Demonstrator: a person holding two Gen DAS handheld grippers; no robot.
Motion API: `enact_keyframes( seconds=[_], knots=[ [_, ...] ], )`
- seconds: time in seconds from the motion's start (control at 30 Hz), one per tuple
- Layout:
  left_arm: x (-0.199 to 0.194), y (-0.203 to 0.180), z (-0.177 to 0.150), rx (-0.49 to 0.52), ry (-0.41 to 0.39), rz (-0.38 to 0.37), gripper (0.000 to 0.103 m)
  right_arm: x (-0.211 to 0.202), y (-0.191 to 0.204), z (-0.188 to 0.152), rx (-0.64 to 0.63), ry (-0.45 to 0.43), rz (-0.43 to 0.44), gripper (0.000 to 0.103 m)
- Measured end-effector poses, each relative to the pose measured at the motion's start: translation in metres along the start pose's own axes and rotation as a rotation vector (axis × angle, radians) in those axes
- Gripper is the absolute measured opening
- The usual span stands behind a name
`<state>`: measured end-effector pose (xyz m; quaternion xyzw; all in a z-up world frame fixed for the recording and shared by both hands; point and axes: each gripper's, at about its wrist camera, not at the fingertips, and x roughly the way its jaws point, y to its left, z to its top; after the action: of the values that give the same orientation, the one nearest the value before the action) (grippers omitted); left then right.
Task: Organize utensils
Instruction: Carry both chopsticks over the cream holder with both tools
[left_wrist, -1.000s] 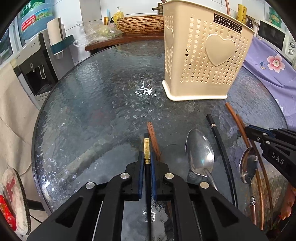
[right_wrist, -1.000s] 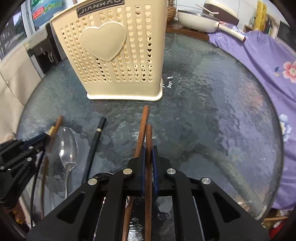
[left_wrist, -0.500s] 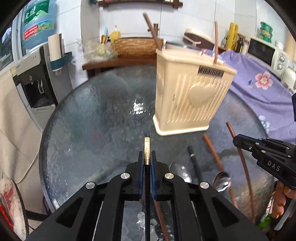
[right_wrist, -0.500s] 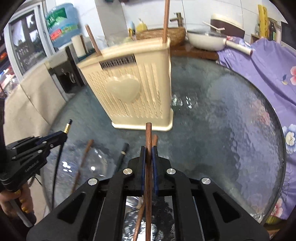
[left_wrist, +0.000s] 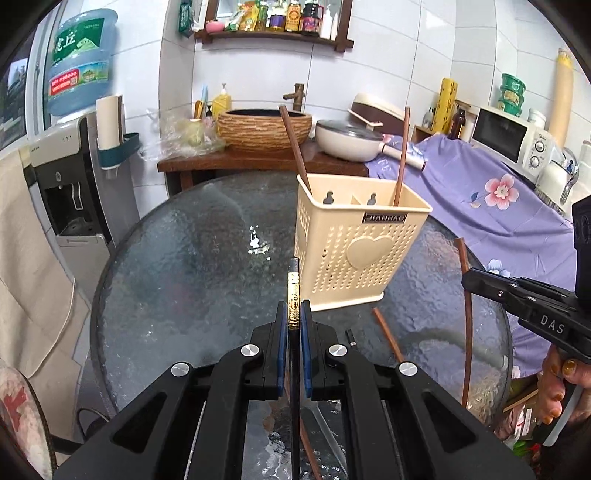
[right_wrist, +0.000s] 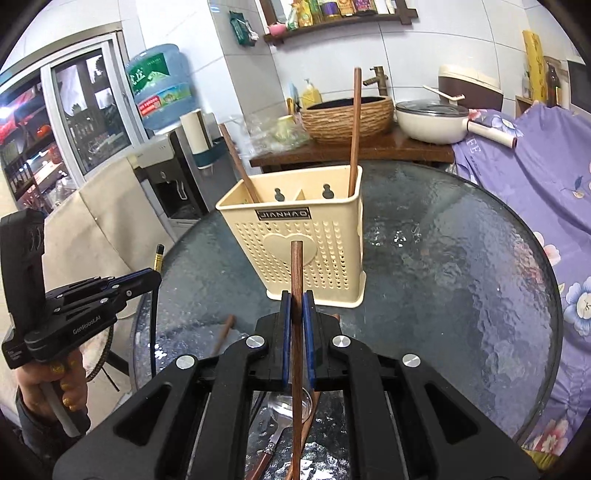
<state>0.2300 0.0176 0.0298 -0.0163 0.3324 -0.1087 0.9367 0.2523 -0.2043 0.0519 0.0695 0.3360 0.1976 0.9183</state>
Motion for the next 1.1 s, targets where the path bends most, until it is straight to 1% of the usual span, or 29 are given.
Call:
enact_keyframes(
  seconds=[0.17,0.37,0.5,0.63,0.93,1.1],
  knots=[
    [-0.019,0.004,0.001,-0.01,-0.029,-0.036,0.007,-0.018,0.0,0.002,-0.024,-0.022,0.02,0.007],
    [-0.039,0.001,0.01,0.017,-0.083,-0.038,0.007,-0.038,0.001,0.009,-0.049,-0.038,0.03,0.007],
    [-0.044,0.0,0.014,0.022,-0.092,-0.047,0.007,-0.045,-0.002,0.015,-0.038,-0.045,0.049,0.007],
    [-0.047,0.001,0.021,0.016,-0.091,-0.071,0.007,-0.051,0.0,0.021,-0.035,-0.052,0.066,0.007],
    [-0.063,0.001,0.046,0.022,-0.119,-0.119,0.007,-0.066,0.01,0.043,-0.043,-0.082,0.09,0.007],
    [-0.072,0.002,0.065,-0.005,-0.14,-0.157,0.007,-0.076,0.017,0.063,-0.049,-0.106,0.096,0.007]
  ],
)
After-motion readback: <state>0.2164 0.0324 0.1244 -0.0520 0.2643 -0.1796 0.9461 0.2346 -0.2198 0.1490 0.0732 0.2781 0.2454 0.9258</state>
